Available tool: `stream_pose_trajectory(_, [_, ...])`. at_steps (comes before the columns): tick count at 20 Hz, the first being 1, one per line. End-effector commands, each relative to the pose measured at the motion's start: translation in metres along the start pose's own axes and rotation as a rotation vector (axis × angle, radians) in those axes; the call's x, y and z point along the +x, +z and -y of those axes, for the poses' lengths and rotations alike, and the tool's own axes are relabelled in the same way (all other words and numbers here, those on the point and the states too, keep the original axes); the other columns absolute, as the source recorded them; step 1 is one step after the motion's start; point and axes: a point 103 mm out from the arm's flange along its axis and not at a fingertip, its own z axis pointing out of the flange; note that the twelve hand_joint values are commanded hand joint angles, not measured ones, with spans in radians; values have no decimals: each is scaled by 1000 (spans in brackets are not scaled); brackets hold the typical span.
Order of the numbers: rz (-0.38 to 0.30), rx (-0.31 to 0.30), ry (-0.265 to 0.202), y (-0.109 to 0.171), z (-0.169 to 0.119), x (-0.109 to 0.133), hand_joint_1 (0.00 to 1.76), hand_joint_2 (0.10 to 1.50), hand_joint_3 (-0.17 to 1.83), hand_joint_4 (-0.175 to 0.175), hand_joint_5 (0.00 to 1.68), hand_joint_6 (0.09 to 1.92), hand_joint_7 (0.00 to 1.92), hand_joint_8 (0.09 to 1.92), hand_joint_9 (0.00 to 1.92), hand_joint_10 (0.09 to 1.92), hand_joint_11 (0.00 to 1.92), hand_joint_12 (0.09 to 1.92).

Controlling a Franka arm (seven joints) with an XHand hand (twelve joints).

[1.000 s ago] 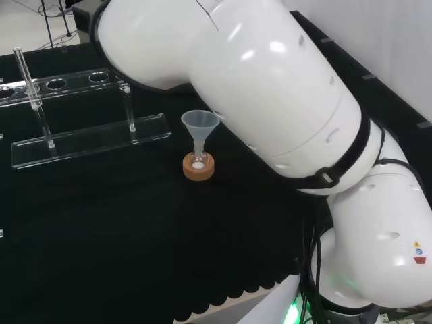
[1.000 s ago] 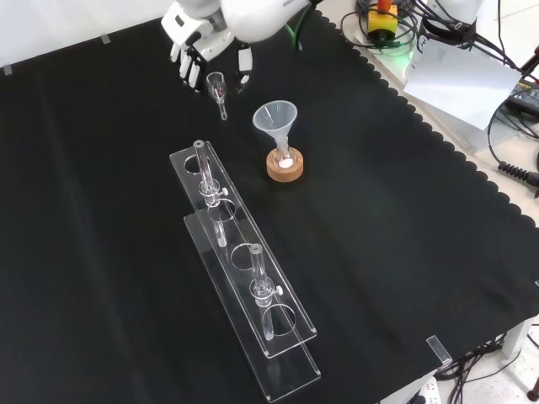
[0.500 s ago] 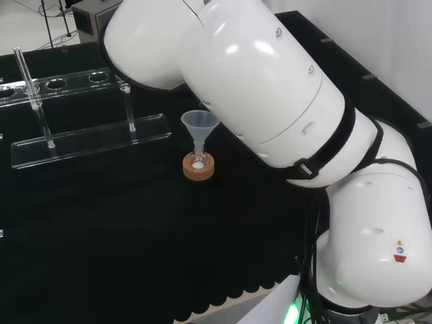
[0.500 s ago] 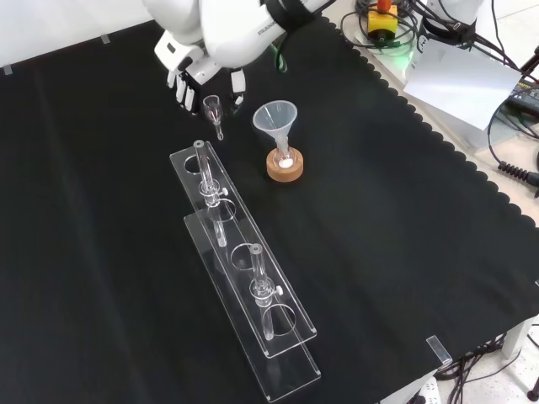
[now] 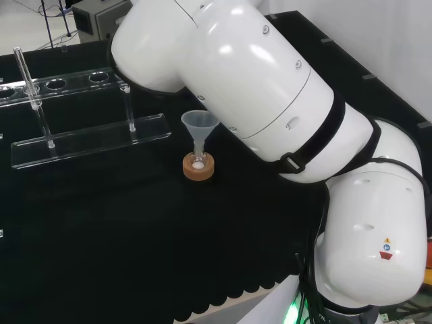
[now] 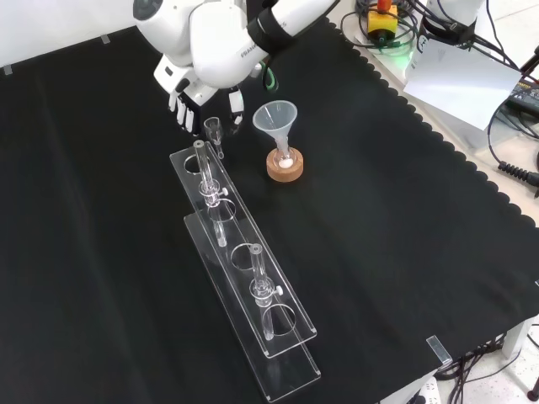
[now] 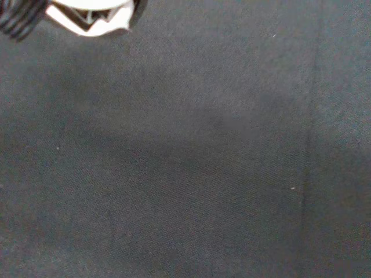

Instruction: Put the weighing funnel back on the table.

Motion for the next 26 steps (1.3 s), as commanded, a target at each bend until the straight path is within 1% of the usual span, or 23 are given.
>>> stream_pose_trajectory(1, [1,-8,-9,8,-9,0,1086,670,761,175,1123,981,709,674,1011,379,713,1121])
stream_pose_trajectory(5, [-11,-13,-6,13,-14,0,1086,670,761,175,1123,982,709,675,1011,380,718,1121])
stream_pose_trajectory(9, [10,-54,-4,19,-19,2,1087,670,761,175,1122,983,707,676,1011,381,725,1119])
stream_pose_trajectory(11, [20,-52,-2,21,-19,3,1086,671,761,175,1122,984,707,677,1011,382,731,1119])
stream_pose_trajectory(26, [25,-28,5,30,-36,5,1087,669,763,175,1122,985,708,682,1014,385,748,1106])
